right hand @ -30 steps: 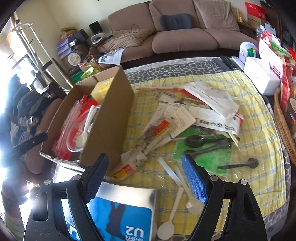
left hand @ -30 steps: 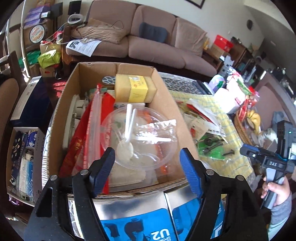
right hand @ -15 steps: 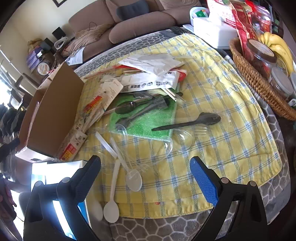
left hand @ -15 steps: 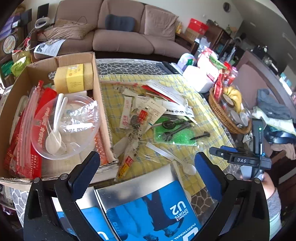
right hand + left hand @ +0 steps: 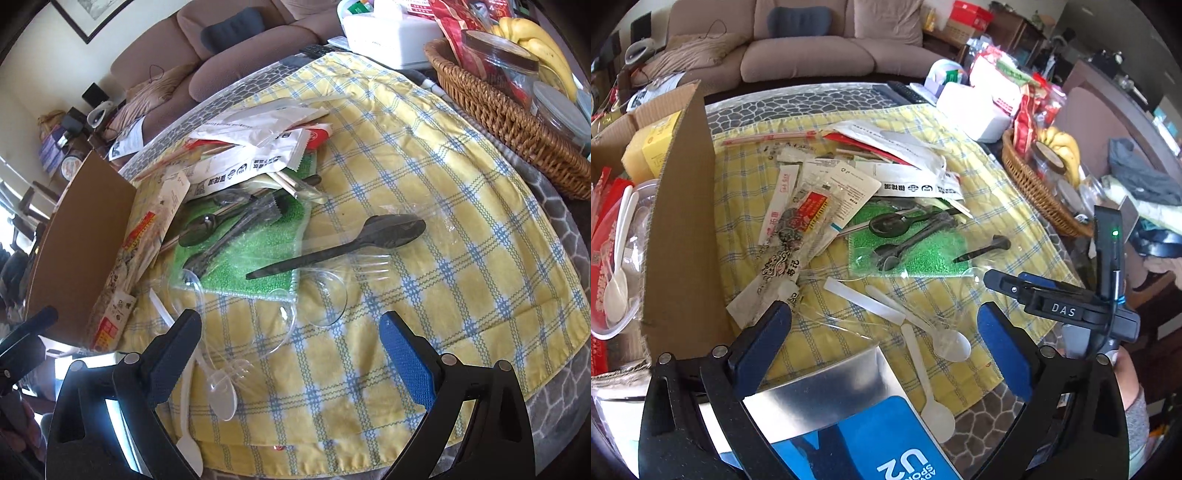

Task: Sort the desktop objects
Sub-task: 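Move both open grippers from the box back over the table, then grasp a clear plastic spoon with the left gripper while the right approaches white spoons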

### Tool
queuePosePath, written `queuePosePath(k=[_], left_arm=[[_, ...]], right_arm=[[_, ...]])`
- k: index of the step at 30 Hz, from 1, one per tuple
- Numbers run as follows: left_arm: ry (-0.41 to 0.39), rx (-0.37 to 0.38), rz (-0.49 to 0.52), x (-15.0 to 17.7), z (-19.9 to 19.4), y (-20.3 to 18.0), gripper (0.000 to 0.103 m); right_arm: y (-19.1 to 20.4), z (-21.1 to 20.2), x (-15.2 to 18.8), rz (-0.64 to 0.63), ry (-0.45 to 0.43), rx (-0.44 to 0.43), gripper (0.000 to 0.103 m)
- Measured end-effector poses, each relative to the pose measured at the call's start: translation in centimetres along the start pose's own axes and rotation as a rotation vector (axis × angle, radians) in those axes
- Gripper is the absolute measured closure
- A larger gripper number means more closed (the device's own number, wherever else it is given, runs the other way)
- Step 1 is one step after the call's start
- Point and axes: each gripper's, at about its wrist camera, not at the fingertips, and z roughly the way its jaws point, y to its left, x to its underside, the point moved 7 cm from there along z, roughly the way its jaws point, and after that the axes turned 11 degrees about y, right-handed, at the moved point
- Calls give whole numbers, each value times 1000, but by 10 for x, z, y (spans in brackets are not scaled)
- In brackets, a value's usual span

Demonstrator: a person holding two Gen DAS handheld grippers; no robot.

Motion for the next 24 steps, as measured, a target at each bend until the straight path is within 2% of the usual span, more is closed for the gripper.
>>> queuePosePath(k=[2,3,6,7,9,11,13,15,19,24], left_arm=[[24,-30,22,-6,16,-3,10],[37,-47,30,-9,26,-3,15],[91,-72,37,-15,52,-2,32],[109,-83,40,-17,60,-2,33],[130,-91,43,-19,72,-1,38],[150,-96,46,-21,82,-1,38],[169,-95,48,-24,91,-1,46],[193,-85,44,-25,100,-1,60],[223,-59,34,-26,112,1,66],[231,-46,26,-29,119,1,69]], right_arm=[[-6,0,-1,10,-13,-15,4],[-9,-1,-1,17,-21,-28,8],[-12,-3,-2,23,-30,-74,27],[-12,-3,-1,20,-30,-81,35],[-11,-3,1,16,-30,-111,41],[-7,2,4,1,-10,-124,43],[-3,11,6,-19,17,-108,50],[0,18,7,-33,38,-105,57],[2,31,5,-48,68,-90,73],[-4,31,2,-2,60,-155,74]])
